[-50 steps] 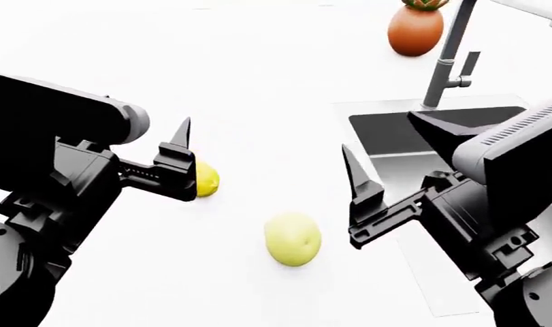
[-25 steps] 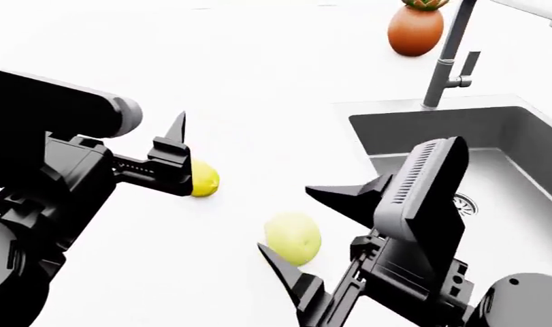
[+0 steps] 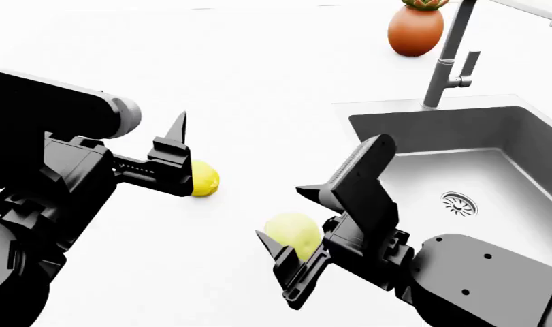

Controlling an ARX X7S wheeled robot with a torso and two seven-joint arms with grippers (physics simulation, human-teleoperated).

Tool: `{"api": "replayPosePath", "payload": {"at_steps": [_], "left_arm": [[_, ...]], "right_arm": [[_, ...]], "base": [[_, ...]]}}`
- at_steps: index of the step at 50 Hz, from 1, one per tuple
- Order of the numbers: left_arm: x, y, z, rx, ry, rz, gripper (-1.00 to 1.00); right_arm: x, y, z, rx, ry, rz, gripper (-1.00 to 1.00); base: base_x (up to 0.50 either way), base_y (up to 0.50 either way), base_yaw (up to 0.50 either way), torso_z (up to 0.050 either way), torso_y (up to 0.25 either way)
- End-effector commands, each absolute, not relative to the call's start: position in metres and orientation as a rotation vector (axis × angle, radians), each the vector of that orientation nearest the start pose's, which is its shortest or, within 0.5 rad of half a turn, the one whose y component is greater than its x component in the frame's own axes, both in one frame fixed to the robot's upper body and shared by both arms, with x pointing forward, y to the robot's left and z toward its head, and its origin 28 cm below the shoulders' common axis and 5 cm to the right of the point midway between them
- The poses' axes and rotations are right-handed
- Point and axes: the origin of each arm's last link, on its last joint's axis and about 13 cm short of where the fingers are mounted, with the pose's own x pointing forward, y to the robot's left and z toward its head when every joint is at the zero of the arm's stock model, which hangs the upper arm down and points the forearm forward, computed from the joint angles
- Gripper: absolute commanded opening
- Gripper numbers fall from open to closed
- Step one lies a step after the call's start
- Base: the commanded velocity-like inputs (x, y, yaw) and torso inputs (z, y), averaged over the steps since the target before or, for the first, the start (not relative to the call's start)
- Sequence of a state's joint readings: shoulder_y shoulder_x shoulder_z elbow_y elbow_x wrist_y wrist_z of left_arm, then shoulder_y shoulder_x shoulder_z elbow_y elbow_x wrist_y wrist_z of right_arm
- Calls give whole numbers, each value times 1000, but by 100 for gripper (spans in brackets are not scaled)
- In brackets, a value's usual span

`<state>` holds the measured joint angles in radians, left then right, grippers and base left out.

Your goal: Pick up the fruits and vegetables and place them in the sink. Turn on the sink faucet to wash them. Then turn the sink off and put them in the tray.

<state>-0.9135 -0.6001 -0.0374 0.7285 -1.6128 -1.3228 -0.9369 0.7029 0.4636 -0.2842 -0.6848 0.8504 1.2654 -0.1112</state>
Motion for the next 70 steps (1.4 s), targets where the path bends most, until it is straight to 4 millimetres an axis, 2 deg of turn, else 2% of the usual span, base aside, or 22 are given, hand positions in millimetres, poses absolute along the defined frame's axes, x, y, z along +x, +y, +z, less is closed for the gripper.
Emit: {"api": "replayPosePath", "payload": {"at_steps": [1,8,20,21,25,29,39,42,48,52,59,70], "left_arm": [[196,234,274,143,-84,-206,100],[196,234,275,144,-86,-205,100],[195,234,276,139,-88,-202,100],[195,234,276,138,-88,-202,100],[195,233,275,139,-85,-206,100],[201,231,275,145,-72,-202,100],[248,221,294,213,242,-245,100],[254,219,300,184,237,-237,100],[256,219,302,173,228,-230,100],[273,221,296,248,374,-233,100],[290,224,290,308,517,-247,100],[306,225,284,238,563,-354,100]], "right_arm": [[257,-94,188,-365,241,763,100],[260,-94,173,-382,314,755,100],[253,-103,158,-413,449,762,100],[253,-104,158,-413,453,758,-100],[251,-109,168,-399,407,733,-100],[241,-118,191,-354,287,706,-100],[208,-147,249,-278,27,599,-100],[204,-150,259,-242,-54,537,-100],[203,-151,263,-231,-81,515,-100],[201,-150,263,-241,-85,526,-100],[202,-150,263,-258,-82,530,-100],[202,-150,262,-269,-79,533,-100]], "base": [[0,0,0,0,0],[0,0,0,0,0],[0,0,0,0,0],[0,0,0,0,0],[0,0,0,0,0],[0,0,0,0,0],[0,0,0,0,0],[0,0,0,0,0],[0,0,0,0,0],[0,0,0,0,0],[0,0,0,0,0],[0,0,0,0,0]]}}
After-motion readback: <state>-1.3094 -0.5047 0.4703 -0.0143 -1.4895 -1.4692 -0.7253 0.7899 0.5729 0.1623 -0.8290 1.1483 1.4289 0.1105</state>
